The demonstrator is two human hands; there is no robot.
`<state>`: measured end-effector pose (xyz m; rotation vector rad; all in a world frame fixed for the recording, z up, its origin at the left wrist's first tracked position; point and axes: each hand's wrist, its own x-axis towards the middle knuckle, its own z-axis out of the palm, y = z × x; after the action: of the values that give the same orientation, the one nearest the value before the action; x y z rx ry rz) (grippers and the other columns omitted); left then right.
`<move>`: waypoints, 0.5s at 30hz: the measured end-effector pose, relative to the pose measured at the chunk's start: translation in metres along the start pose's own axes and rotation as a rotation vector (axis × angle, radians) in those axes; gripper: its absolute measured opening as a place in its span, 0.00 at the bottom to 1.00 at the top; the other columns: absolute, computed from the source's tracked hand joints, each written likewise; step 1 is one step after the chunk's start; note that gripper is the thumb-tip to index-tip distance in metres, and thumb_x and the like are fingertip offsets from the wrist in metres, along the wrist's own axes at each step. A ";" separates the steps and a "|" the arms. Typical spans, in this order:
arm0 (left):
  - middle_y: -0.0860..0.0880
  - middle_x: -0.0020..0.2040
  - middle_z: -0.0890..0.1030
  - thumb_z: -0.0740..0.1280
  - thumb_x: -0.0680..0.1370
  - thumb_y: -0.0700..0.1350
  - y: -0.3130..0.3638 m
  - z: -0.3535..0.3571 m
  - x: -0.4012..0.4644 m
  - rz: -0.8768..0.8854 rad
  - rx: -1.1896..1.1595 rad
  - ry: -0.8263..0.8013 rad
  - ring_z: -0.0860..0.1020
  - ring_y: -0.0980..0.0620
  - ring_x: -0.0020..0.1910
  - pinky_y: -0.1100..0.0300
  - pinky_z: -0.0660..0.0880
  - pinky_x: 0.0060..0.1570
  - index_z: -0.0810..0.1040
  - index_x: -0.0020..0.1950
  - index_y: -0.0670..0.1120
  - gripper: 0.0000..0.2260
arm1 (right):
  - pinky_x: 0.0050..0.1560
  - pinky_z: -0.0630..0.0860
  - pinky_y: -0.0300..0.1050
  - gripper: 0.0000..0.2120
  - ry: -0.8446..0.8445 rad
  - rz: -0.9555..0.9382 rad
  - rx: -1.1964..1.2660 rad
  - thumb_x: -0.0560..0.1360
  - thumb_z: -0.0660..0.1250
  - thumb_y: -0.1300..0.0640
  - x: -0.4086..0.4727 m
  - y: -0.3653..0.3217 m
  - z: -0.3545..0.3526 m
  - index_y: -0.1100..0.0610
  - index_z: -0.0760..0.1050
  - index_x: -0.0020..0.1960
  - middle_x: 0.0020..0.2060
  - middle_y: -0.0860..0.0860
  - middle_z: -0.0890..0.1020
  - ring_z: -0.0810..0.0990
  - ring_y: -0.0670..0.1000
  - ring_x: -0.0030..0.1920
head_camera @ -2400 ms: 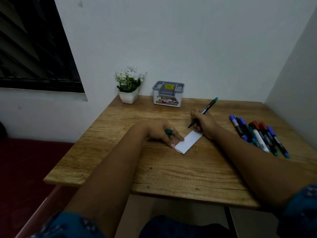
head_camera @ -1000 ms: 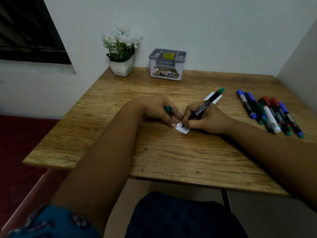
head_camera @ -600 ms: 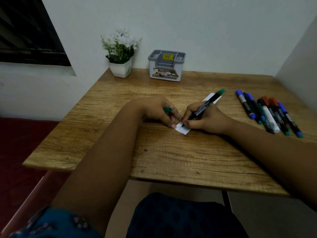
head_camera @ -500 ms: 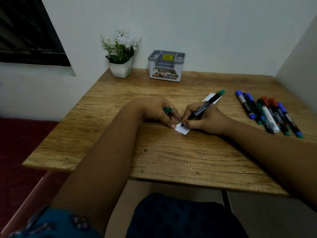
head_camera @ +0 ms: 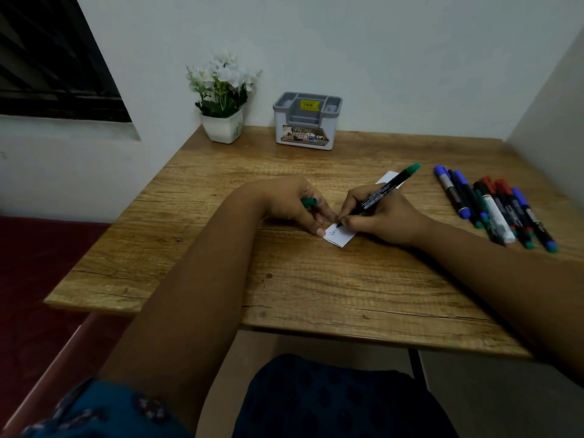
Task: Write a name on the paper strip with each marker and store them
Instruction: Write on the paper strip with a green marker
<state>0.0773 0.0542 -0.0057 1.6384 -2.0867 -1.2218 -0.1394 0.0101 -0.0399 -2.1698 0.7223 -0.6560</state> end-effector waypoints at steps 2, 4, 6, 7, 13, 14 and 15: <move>0.56 0.45 0.85 0.77 0.70 0.43 0.000 0.000 0.000 0.002 -0.001 -0.004 0.81 0.64 0.45 0.67 0.71 0.49 0.83 0.53 0.56 0.15 | 0.43 0.78 0.40 0.04 -0.002 -0.007 -0.020 0.69 0.72 0.70 0.000 -0.001 0.000 0.62 0.81 0.40 0.38 0.55 0.84 0.81 0.48 0.40; 0.55 0.46 0.85 0.77 0.70 0.43 0.000 0.000 0.000 0.000 -0.003 -0.005 0.81 0.63 0.45 0.67 0.71 0.49 0.83 0.53 0.56 0.15 | 0.42 0.77 0.37 0.05 -0.016 -0.014 -0.035 0.69 0.72 0.70 -0.001 -0.002 0.001 0.62 0.81 0.40 0.38 0.55 0.84 0.81 0.46 0.39; 0.55 0.47 0.85 0.77 0.69 0.44 -0.001 -0.001 0.001 0.000 0.008 -0.003 0.81 0.62 0.47 0.66 0.72 0.51 0.83 0.54 0.57 0.15 | 0.41 0.76 0.36 0.05 -0.022 -0.016 -0.040 0.68 0.72 0.71 -0.001 -0.002 0.000 0.62 0.80 0.39 0.38 0.56 0.83 0.80 0.44 0.38; 0.55 0.47 0.85 0.77 0.69 0.45 -0.001 -0.001 0.001 -0.001 0.016 -0.003 0.81 0.62 0.48 0.65 0.72 0.52 0.83 0.54 0.57 0.15 | 0.41 0.75 0.35 0.05 -0.023 -0.018 -0.043 0.68 0.72 0.71 -0.001 -0.002 0.000 0.63 0.80 0.38 0.37 0.56 0.83 0.79 0.44 0.38; 0.56 0.46 0.85 0.78 0.69 0.45 -0.002 -0.001 0.001 -0.001 0.010 0.005 0.81 0.63 0.46 0.66 0.72 0.50 0.83 0.53 0.57 0.14 | 0.44 0.79 0.40 0.03 0.023 -0.017 -0.015 0.70 0.72 0.70 0.000 -0.001 0.001 0.64 0.81 0.41 0.39 0.55 0.84 0.82 0.50 0.41; 0.56 0.46 0.85 0.78 0.69 0.45 -0.002 0.000 0.001 0.001 0.006 0.004 0.81 0.62 0.46 0.65 0.73 0.52 0.83 0.52 0.57 0.14 | 0.43 0.79 0.41 0.03 0.013 -0.023 -0.026 0.70 0.72 0.70 0.000 -0.001 0.002 0.64 0.81 0.41 0.39 0.55 0.84 0.82 0.51 0.41; 0.55 0.46 0.85 0.78 0.69 0.45 -0.002 0.000 0.001 0.006 0.004 0.000 0.81 0.61 0.47 0.64 0.74 0.54 0.83 0.51 0.58 0.14 | 0.43 0.78 0.41 0.03 0.001 -0.029 -0.037 0.69 0.72 0.70 0.000 -0.002 0.002 0.64 0.80 0.40 0.39 0.56 0.84 0.82 0.51 0.41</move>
<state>0.0784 0.0530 -0.0069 1.6329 -2.0940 -1.2171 -0.1376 0.0121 -0.0396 -2.2174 0.7102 -0.6630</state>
